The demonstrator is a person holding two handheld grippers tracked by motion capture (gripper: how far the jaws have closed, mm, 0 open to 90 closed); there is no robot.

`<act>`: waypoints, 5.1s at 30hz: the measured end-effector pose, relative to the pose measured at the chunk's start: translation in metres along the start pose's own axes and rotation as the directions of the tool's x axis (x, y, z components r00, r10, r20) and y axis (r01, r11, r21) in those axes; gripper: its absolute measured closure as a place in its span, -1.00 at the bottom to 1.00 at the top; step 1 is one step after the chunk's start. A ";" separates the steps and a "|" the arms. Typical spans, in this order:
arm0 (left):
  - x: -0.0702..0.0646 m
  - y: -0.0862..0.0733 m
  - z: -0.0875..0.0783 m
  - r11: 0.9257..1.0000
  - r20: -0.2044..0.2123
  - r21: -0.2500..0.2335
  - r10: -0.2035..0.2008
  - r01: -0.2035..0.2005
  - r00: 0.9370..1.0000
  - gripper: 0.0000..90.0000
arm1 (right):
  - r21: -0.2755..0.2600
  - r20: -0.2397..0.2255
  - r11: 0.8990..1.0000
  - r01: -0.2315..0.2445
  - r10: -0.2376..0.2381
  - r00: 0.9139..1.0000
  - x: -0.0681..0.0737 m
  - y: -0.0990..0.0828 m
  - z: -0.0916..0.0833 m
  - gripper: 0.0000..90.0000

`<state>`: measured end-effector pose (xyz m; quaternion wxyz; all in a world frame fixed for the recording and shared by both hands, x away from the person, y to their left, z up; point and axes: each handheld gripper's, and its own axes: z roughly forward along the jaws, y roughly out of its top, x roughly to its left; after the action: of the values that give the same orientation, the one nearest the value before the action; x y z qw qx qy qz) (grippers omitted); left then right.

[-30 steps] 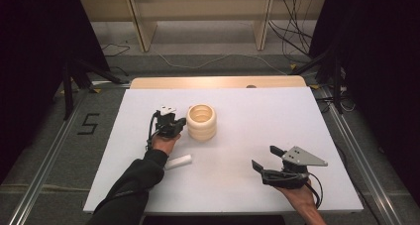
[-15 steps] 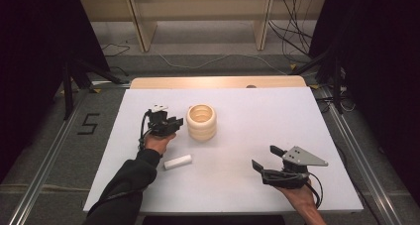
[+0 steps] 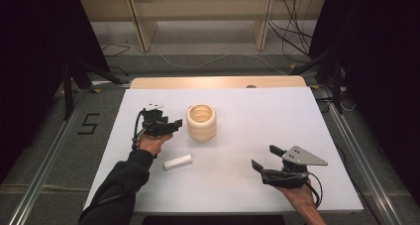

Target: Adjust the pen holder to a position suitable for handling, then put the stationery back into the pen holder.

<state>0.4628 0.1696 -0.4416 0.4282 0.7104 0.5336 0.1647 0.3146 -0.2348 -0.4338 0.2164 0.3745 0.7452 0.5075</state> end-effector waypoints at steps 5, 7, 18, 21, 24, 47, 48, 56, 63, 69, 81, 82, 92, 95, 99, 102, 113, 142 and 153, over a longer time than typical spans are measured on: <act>0.000 0.003 -0.010 1.000 0.015 0.004 0.013 -0.013 1.000 -0.37 | -0.004 -0.001 1.000 -0.003 0.003 1.000 0.000 0.000 -0.001 -0.57; -0.001 0.004 -0.013 1.000 0.027 0.004 0.019 -0.019 0.999 -0.41 | -0.005 0.000 1.000 -0.006 0.006 1.000 -0.001 0.000 -0.001 -0.57; -0.009 0.006 -0.038 0.995 0.086 0.022 0.092 -0.094 0.992 -0.53 | -0.004 -0.004 1.000 -0.004 0.004 1.000 0.000 0.000 -0.001 -0.57; -0.012 0.006 -0.041 0.992 0.097 0.028 0.116 -0.120 0.988 -0.55 | -0.006 -0.003 1.000 -0.003 0.003 1.000 0.000 0.000 -0.001 -0.57; -0.015 0.005 -0.044 0.989 0.109 0.037 0.135 -0.140 0.985 -0.57 | -0.005 -0.001 1.000 -0.004 0.004 1.000 0.000 0.000 -0.002 -0.57; -0.042 -0.015 -0.051 0.940 0.181 0.136 0.286 -0.312 0.941 -0.61 | -0.011 0.011 1.000 -0.004 0.004 1.000 -0.001 -0.001 -0.005 -0.57; -0.044 -0.015 -0.051 0.937 0.187 0.144 0.291 -0.319 0.938 -0.61 | -0.011 0.010 1.000 -0.004 0.004 1.000 -0.001 -0.001 -0.005 -0.57; -0.054 -0.018 -0.048 0.897 0.211 0.199 0.354 -0.395 0.911 -0.61 | -0.006 0.009 1.000 -0.006 0.006 1.000 0.000 -0.001 -0.005 -0.57; -0.059 -0.023 -0.038 0.857 0.221 0.256 0.398 -0.447 0.890 -0.59 | -0.008 0.013 1.000 -0.003 0.003 1.000 -0.001 -0.002 -0.006 -0.57; -0.059 -0.026 -0.033 0.823 0.234 0.303 0.425 -0.481 0.875 -0.57 | -0.006 0.011 1.000 0.000 0.000 1.000 0.001 -0.001 -0.006 -0.57; -0.059 -0.034 -0.016 0.711 0.258 0.438 0.487 -0.550 0.834 -0.48 | -0.005 0.008 1.000 0.003 -0.003 1.000 0.001 -0.001 -0.005 -0.57; -0.059 -0.034 -0.015 0.699 0.262 0.448 0.494 -0.558 0.829 -0.47 | -0.004 0.009 1.000 0.005 -0.005 1.000 0.002 -0.001 -0.005 -0.57; -0.061 -0.041 -0.002 0.634 0.272 0.519 0.514 -0.574 0.814 -0.27 | -0.002 0.007 1.000 0.007 -0.007 1.000 0.002 -0.001 -0.005 -0.56; -0.061 -0.042 -0.001 0.627 0.272 0.524 0.518 -0.576 0.811 -0.17 | -0.002 0.007 1.000 0.006 -0.006 1.000 0.002 -0.001 -0.005 -0.56; -0.060 -0.041 0.000 0.609 0.274 0.532 0.534 -0.589 0.800 -0.04 | -0.003 0.006 1.000 0.008 -0.008 1.000 0.002 -0.001 -0.005 -0.56; -0.060 -0.041 0.000 0.603 0.278 0.532 0.539 -0.594 0.795 0.05 | -0.003 0.006 1.000 0.006 -0.006 1.000 0.002 -0.001 -0.005 -0.56; -0.063 -0.042 0.003 0.577 0.305 0.530 0.554 -0.621 0.775 0.22 | -0.001 0.007 1.000 0.005 -0.005 1.000 0.002 -0.001 -0.005 -0.56; -0.060 -0.026 -0.011 0.627 0.351 0.468 0.514 -0.622 0.782 0.53 | -0.004 0.009 1.000 0.006 -0.006 1.000 0.002 -0.001 -0.005 -0.56; -0.060 -0.016 -0.019 0.749 0.312 0.347 0.475 -0.564 0.823 0.53 | -0.003 0.009 1.000 0.005 -0.005 1.000 0.002 -0.001 -0.005 -0.56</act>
<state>0.4173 0.1250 -0.4299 0.2524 0.9195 0.2895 0.0839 0.3096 -0.2364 -0.4329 0.2218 0.3746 0.7444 0.5063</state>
